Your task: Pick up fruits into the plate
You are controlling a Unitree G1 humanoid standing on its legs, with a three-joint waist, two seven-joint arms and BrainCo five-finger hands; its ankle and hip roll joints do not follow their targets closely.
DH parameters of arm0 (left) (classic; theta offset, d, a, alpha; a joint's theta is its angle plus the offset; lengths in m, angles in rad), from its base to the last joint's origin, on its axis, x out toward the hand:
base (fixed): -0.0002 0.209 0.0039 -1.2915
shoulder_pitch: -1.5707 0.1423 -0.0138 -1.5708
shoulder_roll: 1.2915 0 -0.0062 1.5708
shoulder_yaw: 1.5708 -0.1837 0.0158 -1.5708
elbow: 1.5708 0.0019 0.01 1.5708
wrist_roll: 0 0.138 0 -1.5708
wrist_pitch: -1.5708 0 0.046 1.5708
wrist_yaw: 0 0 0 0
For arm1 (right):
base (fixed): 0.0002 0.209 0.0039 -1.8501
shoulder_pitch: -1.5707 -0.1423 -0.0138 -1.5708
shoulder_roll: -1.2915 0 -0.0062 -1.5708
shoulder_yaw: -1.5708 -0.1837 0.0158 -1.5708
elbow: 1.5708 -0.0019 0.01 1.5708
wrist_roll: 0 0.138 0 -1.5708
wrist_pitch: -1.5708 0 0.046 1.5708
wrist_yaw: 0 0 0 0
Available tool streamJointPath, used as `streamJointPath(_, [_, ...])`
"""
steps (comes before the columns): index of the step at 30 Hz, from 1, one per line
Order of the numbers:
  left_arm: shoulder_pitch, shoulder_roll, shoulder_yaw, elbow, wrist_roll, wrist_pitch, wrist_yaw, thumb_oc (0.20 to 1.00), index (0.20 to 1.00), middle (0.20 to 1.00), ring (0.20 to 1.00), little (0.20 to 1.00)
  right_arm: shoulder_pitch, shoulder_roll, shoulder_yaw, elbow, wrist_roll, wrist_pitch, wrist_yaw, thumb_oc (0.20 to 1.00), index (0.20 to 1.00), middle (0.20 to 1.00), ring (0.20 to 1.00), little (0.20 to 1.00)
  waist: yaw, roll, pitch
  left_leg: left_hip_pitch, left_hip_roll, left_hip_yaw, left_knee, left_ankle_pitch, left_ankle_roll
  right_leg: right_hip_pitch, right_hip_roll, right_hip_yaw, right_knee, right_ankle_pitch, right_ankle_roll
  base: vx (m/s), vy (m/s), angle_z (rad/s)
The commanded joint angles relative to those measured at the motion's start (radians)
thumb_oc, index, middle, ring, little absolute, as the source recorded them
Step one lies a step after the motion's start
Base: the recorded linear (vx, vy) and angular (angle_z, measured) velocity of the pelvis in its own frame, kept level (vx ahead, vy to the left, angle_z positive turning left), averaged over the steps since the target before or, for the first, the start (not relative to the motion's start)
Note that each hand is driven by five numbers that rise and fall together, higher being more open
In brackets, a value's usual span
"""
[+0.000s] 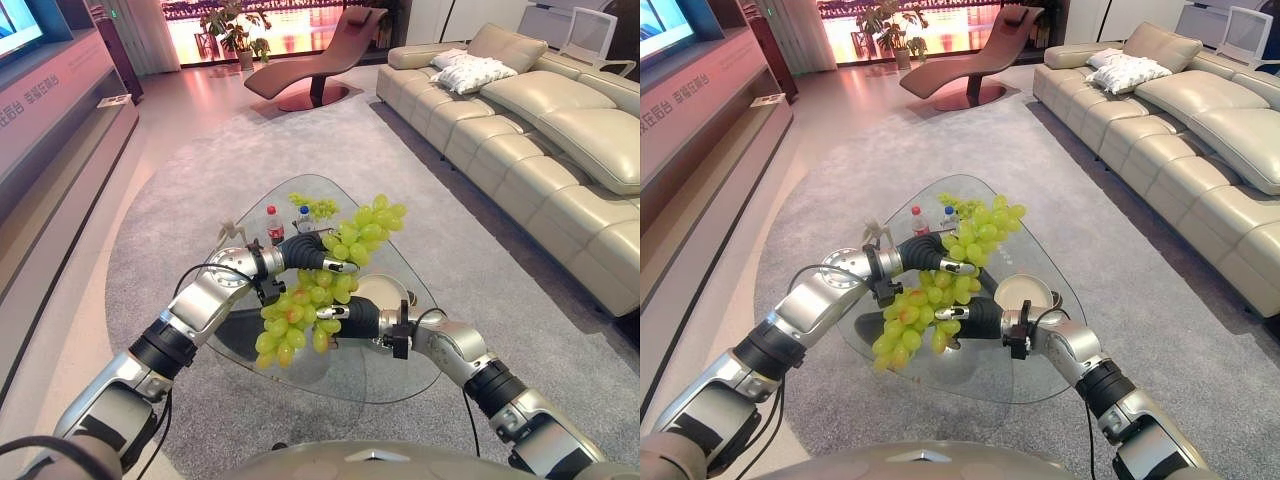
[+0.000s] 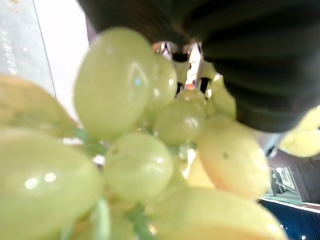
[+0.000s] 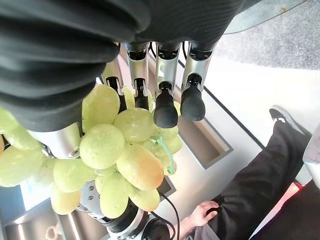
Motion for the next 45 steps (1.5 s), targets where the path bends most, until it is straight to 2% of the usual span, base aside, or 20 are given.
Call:
streamJointPath(1, [-0.057,-0.040,0.062,-0.004,-0.032,-0.044,0.017,0.200,0.200,0.200,0.200,0.200,-0.029,0.068,0.000,-0.048,0.084,-0.058,0.009,0.200,0.200,0.200,0.200,0.200,0.015,-0.036,0.004,0.069,-0.059,0.016,0.011,-0.157,0.040,0.005,0.000,-0.019,0.033,-0.045,0.004,0.00,0.000,0.00])
streamJointPath(7, [-0.052,-0.038,0.069,-0.005,-0.040,-0.032,0.014,0.200,0.200,0.200,0.200,0.200,-0.028,0.063,-0.007,-0.051,0.081,-0.061,0.008,0.200,0.200,0.200,0.200,0.200,0.015,-0.037,0.005,0.069,-0.060,0.013,0.010,-0.156,0.041,0.005,0.001,-0.019,0.030,-0.044,0.003,0.00,0.000,0.00])
streamJointPath(9, [-0.049,-0.040,0.074,-0.001,-0.048,-0.021,0.026,1.000,1.000,1.000,1.000,1.000,-0.026,0.062,-0.011,-0.050,0.079,-0.067,0.003,0.200,0.200,0.200,0.200,0.200,0.015,-0.037,0.005,0.068,-0.060,0.012,0.009,-0.155,0.041,0.005,0.001,-0.018,0.030,-0.044,0.004,0.00,0.000,0.00])
streamJointPath(15, [-0.021,-0.045,0.096,0.020,-0.041,-0.028,0.052,1.000,1.000,1.000,1.000,1.000,-0.010,0.049,-0.042,-0.050,0.091,-0.081,-0.016,0.200,0.200,0.200,0.200,0.200,0.014,-0.037,0.010,0.067,-0.059,0.012,0.008,-0.154,0.041,0.004,0.001,-0.018,0.029,-0.042,0.004,0.00,0.000,0.00])
streamJointPath(21, [0.074,-0.039,0.166,0.035,-0.043,-0.034,0.096,1.000,1.000,1.000,1.000,1.000,0.059,0.019,-0.120,-0.046,0.081,-0.120,-0.018,0.200,0.200,0.200,0.200,0.200,0.015,-0.038,0.017,0.068,-0.056,0.013,0.007,-0.155,0.041,0.003,-0.001,-0.021,0.029,-0.040,0.005,0.00,0.000,0.00])
streamJointPath(32, [0.312,-0.019,0.347,0.150,-0.017,-0.070,0.162,1.000,1.000,1.000,1.000,1.000,0.188,-0.049,-0.324,-0.031,0.075,-0.195,-0.046,0.200,0.200,0.200,0.200,0.200,0.025,-0.047,0.047,0.062,-0.051,0.016,0.007,-0.154,0.041,0.000,0.003,-0.028,0.028,-0.040,0.000,0.00,-0.002,0.00])
streamJointPath(39, [0.400,-0.027,0.399,0.317,-0.004,-0.079,0.237,1.000,1.000,1.000,1.000,1.000,0.205,-0.092,-0.419,0.028,0.038,-0.278,-0.173,0.200,0.200,0.200,0.200,0.200,0.032,-0.057,0.085,0.039,-0.045,0.018,0.012,-0.150,0.036,-0.023,0.005,-0.032,0.039,-0.042,-0.001,-0.02,-0.027,0.02])
streamJointPath(45, [0.347,-0.039,0.354,0.591,-0.054,-0.126,0.311,1.000,1.000,1.000,1.000,1.000,0.078,-0.162,-0.417,0.134,0.072,-0.379,-0.321,0.200,0.200,0.200,0.200,0.200,0.054,-0.066,0.176,-0.043,-0.040,0.018,0.029,-0.137,0.033,-0.110,0.008,-0.026,0.071,-0.038,-0.002,-0.17,-0.072,0.05])
